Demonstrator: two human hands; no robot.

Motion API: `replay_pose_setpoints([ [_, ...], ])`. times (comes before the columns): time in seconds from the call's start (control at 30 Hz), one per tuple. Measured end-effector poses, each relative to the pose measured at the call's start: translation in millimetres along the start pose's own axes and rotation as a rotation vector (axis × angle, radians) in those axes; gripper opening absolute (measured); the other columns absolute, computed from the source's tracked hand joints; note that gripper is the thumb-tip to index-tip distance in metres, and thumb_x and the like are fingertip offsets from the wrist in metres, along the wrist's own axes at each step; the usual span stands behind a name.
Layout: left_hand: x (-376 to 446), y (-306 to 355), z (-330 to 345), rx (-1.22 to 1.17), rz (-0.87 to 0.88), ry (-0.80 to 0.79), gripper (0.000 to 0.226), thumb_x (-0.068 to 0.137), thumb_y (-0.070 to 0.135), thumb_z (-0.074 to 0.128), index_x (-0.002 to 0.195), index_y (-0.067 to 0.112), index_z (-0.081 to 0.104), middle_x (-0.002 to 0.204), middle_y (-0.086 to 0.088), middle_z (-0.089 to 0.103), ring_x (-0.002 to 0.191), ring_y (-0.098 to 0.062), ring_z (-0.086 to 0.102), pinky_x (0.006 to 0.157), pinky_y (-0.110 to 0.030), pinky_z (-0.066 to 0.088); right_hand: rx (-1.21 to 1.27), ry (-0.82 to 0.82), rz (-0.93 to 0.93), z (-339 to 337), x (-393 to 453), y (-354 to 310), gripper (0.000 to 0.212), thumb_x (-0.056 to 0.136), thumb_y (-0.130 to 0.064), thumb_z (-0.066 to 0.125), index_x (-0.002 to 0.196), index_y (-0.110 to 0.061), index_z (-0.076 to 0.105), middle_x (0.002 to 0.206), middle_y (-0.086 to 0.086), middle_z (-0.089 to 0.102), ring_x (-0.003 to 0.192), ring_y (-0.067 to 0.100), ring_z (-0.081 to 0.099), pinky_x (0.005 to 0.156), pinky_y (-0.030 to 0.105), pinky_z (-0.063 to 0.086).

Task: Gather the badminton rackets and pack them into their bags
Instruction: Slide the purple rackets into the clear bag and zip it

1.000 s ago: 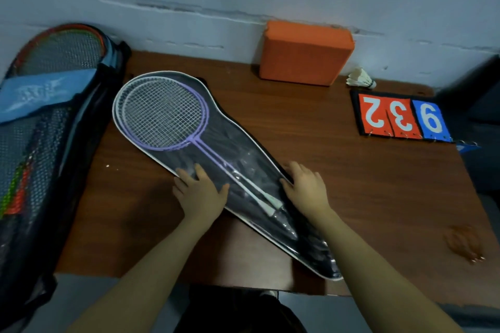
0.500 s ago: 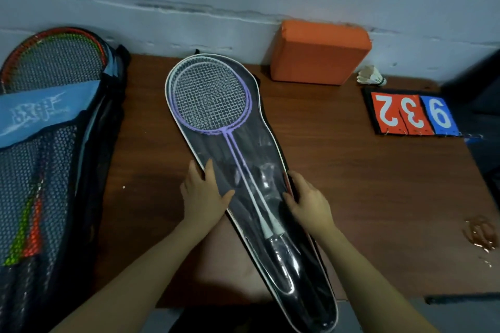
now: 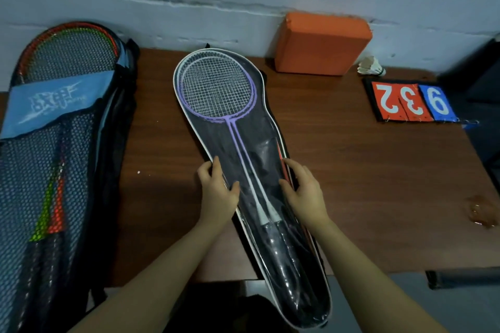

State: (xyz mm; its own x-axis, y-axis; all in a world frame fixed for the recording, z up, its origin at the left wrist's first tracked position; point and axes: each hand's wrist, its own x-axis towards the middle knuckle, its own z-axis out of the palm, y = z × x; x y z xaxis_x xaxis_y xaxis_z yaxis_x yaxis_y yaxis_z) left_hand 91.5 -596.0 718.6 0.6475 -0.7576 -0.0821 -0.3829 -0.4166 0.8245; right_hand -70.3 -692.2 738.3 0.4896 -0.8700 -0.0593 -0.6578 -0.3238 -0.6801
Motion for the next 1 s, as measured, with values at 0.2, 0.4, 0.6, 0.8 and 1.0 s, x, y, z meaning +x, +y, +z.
replay_pose_setpoints([
  [0.2,-17,14,-49,-0.041,0.033,0.059,0.058,0.087,0.011,0.062,0.139,0.006,0.037,0.140,-0.012,0.032,0.126,-0.021,0.038,0.097,-0.009,0.023,0.067,0.149,-0.107,8,-29,-42,0.041,0.090,-0.011,0.056,0.131,-0.012,0.050,0.119,0.007,0.058,0.109,0.025,0.055,0.088,0.037,0.044],
  [0.4,-55,29,-108,-0.110,0.123,0.129,0.067,0.084,0.019,0.065,0.142,0.015,0.031,0.141,-0.001,0.029,0.128,-0.011,0.032,0.106,-0.020,0.028,0.168,0.256,-0.198,13,-67,-94,0.038,0.092,-0.012,0.053,0.130,-0.013,0.049,0.112,0.004,0.059,0.102,0.013,0.055,0.086,0.030,0.044],
  [0.6,-81,19,-174,-0.106,0.173,0.185,0.070,0.085,0.016,0.063,0.144,0.015,0.026,0.141,-0.002,0.028,0.128,-0.011,0.033,0.109,-0.029,0.031,0.263,0.310,-0.271,28,-85,-167,0.038,0.092,-0.012,0.052,0.129,-0.018,0.050,0.109,-0.004,0.058,0.095,0.000,0.051,0.084,0.022,0.042],
  [0.8,-69,-7,-250,-0.072,0.186,0.275,0.061,0.087,0.012,0.060,0.141,0.013,0.033,0.143,-0.006,0.030,0.131,-0.015,0.031,0.106,-0.019,0.022,0.288,0.301,-0.350,71,-81,-239,0.035,0.091,-0.012,0.052,0.126,-0.017,0.053,0.098,-0.003,0.055,0.080,-0.001,0.048,0.074,0.021,0.040],
  [1.0,-34,-63,-330,-0.035,0.175,0.202,0.057,0.088,0.011,0.058,0.140,0.010,0.035,0.145,-0.007,0.029,0.134,-0.018,0.028,0.108,-0.022,0.022,0.251,0.277,-0.328,138,-66,-307,0.032,0.093,-0.015,0.051,0.124,-0.018,0.053,0.097,-0.002,0.052,0.080,0.005,0.048,0.073,0.035,0.046],
])
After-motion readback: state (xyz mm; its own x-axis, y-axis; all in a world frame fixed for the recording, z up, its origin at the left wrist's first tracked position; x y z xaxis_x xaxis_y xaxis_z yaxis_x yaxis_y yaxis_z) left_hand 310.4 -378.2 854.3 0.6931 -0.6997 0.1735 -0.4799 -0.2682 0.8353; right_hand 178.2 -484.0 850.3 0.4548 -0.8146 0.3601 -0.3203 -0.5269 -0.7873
